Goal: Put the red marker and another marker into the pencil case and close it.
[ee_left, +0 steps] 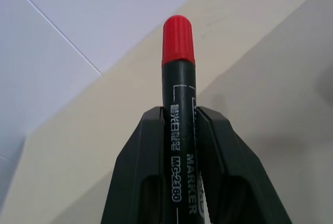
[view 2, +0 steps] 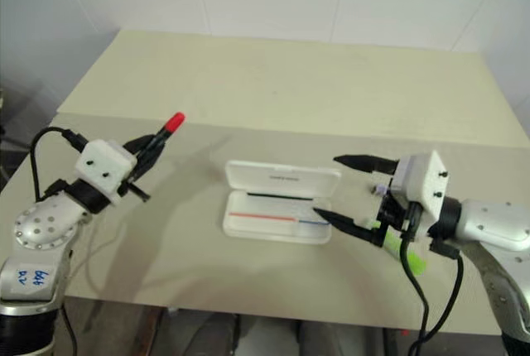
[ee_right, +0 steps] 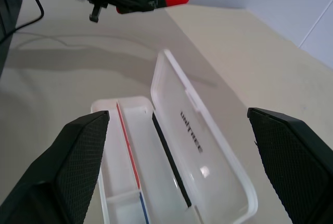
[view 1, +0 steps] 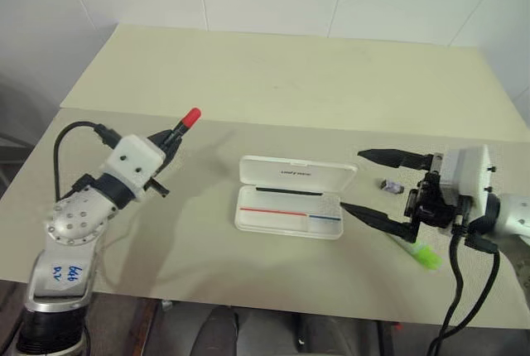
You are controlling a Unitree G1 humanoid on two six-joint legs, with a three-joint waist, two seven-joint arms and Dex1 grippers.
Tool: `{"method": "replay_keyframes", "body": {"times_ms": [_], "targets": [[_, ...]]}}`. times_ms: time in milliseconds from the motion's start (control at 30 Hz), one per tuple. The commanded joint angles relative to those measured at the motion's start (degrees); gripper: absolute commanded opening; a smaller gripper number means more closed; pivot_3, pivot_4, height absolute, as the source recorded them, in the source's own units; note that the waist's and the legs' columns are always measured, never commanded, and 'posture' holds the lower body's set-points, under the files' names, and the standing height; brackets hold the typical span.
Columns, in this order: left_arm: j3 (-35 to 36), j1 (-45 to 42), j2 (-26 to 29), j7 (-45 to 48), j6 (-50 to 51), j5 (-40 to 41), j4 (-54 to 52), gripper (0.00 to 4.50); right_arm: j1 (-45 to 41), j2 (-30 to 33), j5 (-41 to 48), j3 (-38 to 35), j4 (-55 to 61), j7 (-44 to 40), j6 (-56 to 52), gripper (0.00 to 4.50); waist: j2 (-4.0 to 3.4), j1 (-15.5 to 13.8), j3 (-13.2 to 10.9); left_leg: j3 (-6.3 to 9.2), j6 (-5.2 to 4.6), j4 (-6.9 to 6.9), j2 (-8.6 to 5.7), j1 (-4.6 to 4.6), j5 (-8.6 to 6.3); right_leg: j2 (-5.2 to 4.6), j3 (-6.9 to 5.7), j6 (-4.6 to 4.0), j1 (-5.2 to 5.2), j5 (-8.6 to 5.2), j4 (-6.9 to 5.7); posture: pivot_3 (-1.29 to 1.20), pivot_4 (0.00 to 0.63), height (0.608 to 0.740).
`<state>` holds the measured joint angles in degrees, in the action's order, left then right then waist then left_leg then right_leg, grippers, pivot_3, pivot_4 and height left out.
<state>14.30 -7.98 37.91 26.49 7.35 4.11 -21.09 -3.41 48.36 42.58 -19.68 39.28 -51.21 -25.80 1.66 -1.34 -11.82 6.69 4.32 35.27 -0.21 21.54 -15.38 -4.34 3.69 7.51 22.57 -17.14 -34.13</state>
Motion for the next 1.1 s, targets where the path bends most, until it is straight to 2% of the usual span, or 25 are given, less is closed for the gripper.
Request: {"method": "replay_keyframes", "body": {"times_ms": [33, 233, 333, 467, 700, 900, 1100], "targets": [[2.17, 0.72, 3.47, 7.88, -10.69, 3.69, 1.31, 0.58, 0.68, 0.45, 4.5, -2.67, 5.14, 1.68, -1.18, 4.5, -0.01, 0.02, 0.0, 0.0, 0.0, 0.0, 0.0, 0.01, 0.0, 0.0, 0.0, 0.0, 0.0, 0.0, 0.01, 0.0, 0.15, 0.74], [0.23, 3.89, 6.12, 19.64, -21.33, 9.0, 1.38, 0.58, 2.82, 0.76, 4.89, -2.24, 5.7, 1.59, -1.44, 4.5, -0.03, 0.04, -0.01, -0.05, -0.02, -0.04, 0.0, 0.01, -0.01, -0.04, 0.0, -0.1, -0.02, -0.06, 0.08, 0.0, 0.15, 0.74], [-0.65, 6.25, 6.91, 24.45, -24.68, 11.49, 0.5, 0.58, 5.2, 1.42, 1.65, -1.57, 5.76, -0.65, 0.67, 4.5, -0.03, 0.07, -0.01, -0.05, -0.02, -0.05, 0.01, -0.01, -0.01, -0.03, 0.0, -0.1, -0.02, -0.05, 0.06, 0.0, 0.15, 0.74], [-2.81, 5.89, 6.45, 26.13, -21.86, 13.2, 0.97, 0.58, 7.46, 0.85, -0.63, -1.68, 4.88, -1.95, 2.65, 4.5, -0.04, 0.11, -0.02, -0.07, -0.04, -0.04, 0.01, -0.02, 0.0, -0.02, 0.0, -0.06, -0.02, -0.03, 0.02, 0.0, 0.15, 0.74], [-11.57, -2.14, 2.22, 26.38, -16.52, 11.91, 4.21, 0.58, 9.78, 1.17, -3.36, -2.73, 3.5, -3.4, 4.65, 4.5, -0.03, 0.04, -0.02, -0.08, -0.11, 0.02, -0.01, -0.14, 0.07, -0.01, 0.01, 0.0, -0.12, 0.01, -0.13, 0.0, 0.15, 0.74], [-18.92, -8.78, 0.24, 31.92, -13.72, 12.56, 8.3, 0.58, 12.99, 1.0, -5.19, -4.85, 3.94, -3.46, 5.31, 4.5, -0.04, 0.2, -0.02, -0.07, -0.11, 0.03, 0.0, -0.21, 0.07, 0.05, 0.01, 0.39, -0.1, 0.22, -0.33, 0.0, 0.15, 0.74], [-22.07, -13.28, -0.75, 35.91, -15.5, 11.26, 13.09, 0.58, 14.39, 0.47, -5.69, -5.19, 5.3, -2.13, 5.44, 4.5, -0.04, 0.38, -0.02, -0.07, -0.11, 0.05, 0.01, -0.27, 0.08, 0.07, 0.02, 0.37, -0.1, 0.21, -0.41, 0.0, 0.15, 0.74]]}}
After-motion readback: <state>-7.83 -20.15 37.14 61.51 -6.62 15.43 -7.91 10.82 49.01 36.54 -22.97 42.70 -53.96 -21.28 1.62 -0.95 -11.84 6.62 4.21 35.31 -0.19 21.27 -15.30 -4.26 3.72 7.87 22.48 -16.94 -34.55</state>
